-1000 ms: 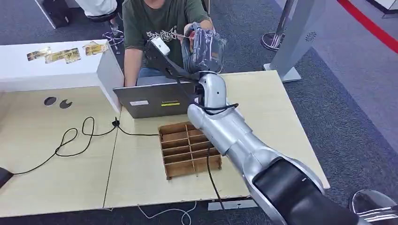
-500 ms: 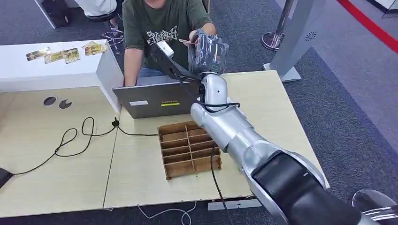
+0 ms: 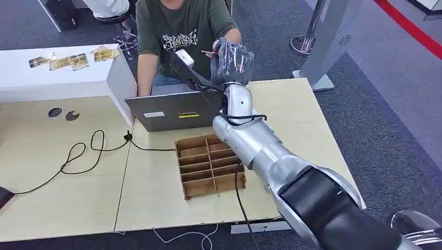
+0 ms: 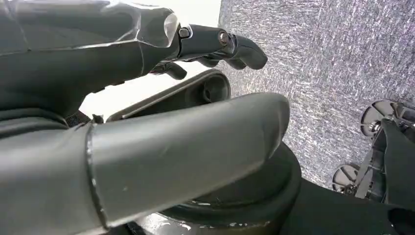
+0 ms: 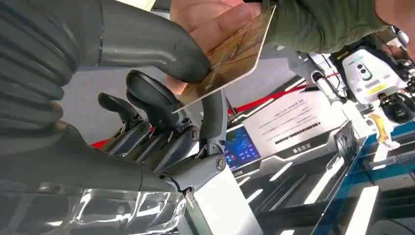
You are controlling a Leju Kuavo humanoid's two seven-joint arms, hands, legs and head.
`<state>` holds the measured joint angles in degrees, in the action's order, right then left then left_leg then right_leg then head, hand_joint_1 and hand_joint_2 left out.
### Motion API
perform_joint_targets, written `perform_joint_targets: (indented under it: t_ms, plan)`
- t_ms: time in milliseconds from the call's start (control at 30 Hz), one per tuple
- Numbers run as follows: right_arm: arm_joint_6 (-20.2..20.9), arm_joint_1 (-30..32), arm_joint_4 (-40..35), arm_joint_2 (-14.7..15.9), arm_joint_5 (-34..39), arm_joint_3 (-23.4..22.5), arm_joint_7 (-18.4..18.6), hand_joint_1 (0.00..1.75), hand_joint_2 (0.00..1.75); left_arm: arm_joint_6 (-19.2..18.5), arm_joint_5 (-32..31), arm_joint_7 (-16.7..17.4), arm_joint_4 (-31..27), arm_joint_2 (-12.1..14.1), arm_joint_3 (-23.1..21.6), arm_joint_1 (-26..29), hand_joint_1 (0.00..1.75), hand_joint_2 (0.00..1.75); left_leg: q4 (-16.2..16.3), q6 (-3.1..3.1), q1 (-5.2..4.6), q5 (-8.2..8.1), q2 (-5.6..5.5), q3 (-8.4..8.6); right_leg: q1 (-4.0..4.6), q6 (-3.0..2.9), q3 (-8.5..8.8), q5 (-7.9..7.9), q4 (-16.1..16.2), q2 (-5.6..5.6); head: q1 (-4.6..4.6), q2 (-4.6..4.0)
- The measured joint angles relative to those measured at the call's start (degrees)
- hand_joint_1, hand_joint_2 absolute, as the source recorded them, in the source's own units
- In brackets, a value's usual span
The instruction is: Pass the card to the sensor for recognition and then transmit it.
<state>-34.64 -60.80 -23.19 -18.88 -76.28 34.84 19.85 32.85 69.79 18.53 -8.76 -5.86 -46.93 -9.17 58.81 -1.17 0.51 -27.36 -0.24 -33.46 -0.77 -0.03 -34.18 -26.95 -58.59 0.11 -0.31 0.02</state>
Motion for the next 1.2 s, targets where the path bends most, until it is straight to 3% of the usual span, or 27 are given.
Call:
perform_joint_targets:
  t_ms: [67, 100, 133, 1000, 1200]
  plan:
    - [0.00, -0.02, 0.20, -0.02, -0.07, 0.00, -0.02, 1.75, 1.75, 0.00, 0.07, 0.00, 0.00, 0.00, 0.00, 0.00, 0.00, 0.00, 0.00, 0.00, 0.00, 0.00, 0.00, 0.00, 0.00, 0.00, 0.00, 0.00, 0.00, 0.00, 0.00, 0.00]
    - [0.00, -0.04, 0.31, -0.02, -0.17, 0.00, -0.02, 0.17, 1.75, 0.02, 0.09, 0.00, 0.00, 0.00, 0.00, 0.00, 0.00, 0.00, 0.00, 0.00, 0.00, 0.00, 0.00, 0.00, 0.00, 0.00, 0.00, 0.00, 0.00, 0.00, 0.00, -0.02]
    - [0.00, -0.06, 0.39, -0.04, -0.33, 0.00, -0.04, 0.00, 1.75, 0.02, 0.13, 0.00, 0.00, 0.00, 0.00, 0.00, 0.00, 0.00, 0.00, 0.00, 0.00, 0.00, 0.00, 0.00, 0.00, 0.00, 0.00, 0.00, 0.00, 0.00, 0.00, 0.00]
    - [-0.57, -0.01, 0.72, -0.70, -0.57, -0.70, -1.92, 0.00, 1.75, 0.15, 1.62, -0.11, 0.00, 0.09, -0.02, 0.04, 0.00, 0.00, 0.00, -0.01, 0.00, 0.01, 0.00, 0.00, 0.00, 0.00, 0.00, 0.00, -0.01, 0.00, 0.00, 0.00]
    - [-1.99, 0.84, -0.45, -0.70, 1.57, -1.11, -4.85, 0.00, 1.75, 0.13, 2.76, -0.68, 0.00, 0.24, -0.02, 0.19, 0.00, 0.00, 0.00, -0.01, 0.00, 0.01, 0.00, 0.00, 0.00, 0.00, 0.00, 0.00, -0.01, 0.00, 0.00, 0.00]
